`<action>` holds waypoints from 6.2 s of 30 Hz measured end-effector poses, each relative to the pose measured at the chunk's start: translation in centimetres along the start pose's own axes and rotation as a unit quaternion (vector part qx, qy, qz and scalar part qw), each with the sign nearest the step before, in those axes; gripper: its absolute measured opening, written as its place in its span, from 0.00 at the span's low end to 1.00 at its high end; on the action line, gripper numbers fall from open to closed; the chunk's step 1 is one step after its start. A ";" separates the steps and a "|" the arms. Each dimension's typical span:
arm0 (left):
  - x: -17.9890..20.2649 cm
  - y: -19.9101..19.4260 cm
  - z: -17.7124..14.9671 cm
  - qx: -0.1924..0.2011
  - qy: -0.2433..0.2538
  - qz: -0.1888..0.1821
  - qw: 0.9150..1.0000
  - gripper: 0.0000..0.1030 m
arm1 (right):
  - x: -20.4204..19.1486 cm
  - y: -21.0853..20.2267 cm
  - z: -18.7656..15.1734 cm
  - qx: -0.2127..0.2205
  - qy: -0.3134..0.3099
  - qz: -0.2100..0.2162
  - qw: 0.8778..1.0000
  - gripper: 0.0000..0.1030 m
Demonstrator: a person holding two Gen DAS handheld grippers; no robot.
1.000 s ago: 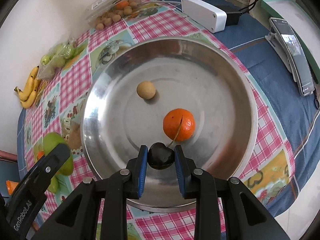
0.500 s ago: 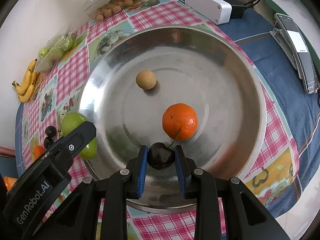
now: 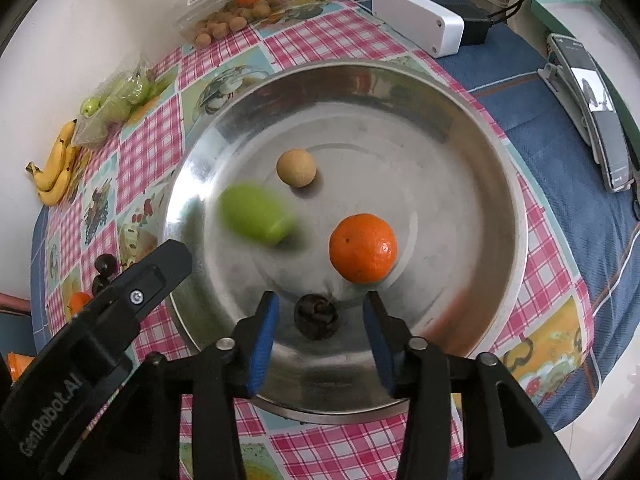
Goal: Organize fruits
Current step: 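Open the left tool dropping the mango while the right tool releases the plum into the bowl, then withdraw both open tools from the bowl toward the loose fruits, then move the right tool to a tangerine while the left tool approaches a brown kiwi, then close the right tool on the tangerine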
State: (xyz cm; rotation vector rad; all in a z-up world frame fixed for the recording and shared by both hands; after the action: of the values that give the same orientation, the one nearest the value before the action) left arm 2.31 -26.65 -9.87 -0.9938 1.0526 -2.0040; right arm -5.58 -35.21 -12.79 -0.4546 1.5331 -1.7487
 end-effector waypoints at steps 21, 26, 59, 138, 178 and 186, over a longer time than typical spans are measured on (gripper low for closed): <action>-11.7 -3.5 -2.4 -0.017 -0.081 0.123 0.989 0.72 | -0.4 -2.2 -0.4 0.025 -0.013 -0.024 0.999 0.51; -12.6 -4.3 -2.4 -0.013 -0.082 0.124 0.989 0.72 | -0.4 -2.2 -0.5 0.029 -0.012 -0.029 0.999 0.51; -16.0 -5.3 -2.1 0.005 -0.110 0.181 0.977 1.00 | -1.1 -1.2 -0.2 0.040 -0.025 -0.042 0.998 1.00; -29.0 -8.4 -6.8 -0.009 -0.230 0.181 0.956 1.00 | -19.8 4.1 -6.9 -0.022 -0.200 0.023 0.979 1.00; -23.8 -4.0 -5.2 -0.032 -0.242 0.048 0.969 0.86 | -22.9 6.1 -6.2 0.009 -0.233 0.065 0.970 0.45; -23.5 -3.6 -4.8 -0.032 -0.238 0.047 0.970 0.85 | -23.2 6.2 -6.4 0.003 -0.237 0.074 0.969 0.38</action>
State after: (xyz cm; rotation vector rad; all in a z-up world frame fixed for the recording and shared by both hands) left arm 9.18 -4.19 -16.08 -1.3467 0.8812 -1.5507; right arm 7.05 -13.95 -15.30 -0.6800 1.1858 -1.4019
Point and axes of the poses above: each gripper's, at about its wrist camera, not at the fingertips, and y roughly the way its jaws point, x to its right, z to its top, the point moved 9 cm from there along y, roughly the way its jaws point, and after that the axes turned 2 degrees about y, right-handed, at the moved point
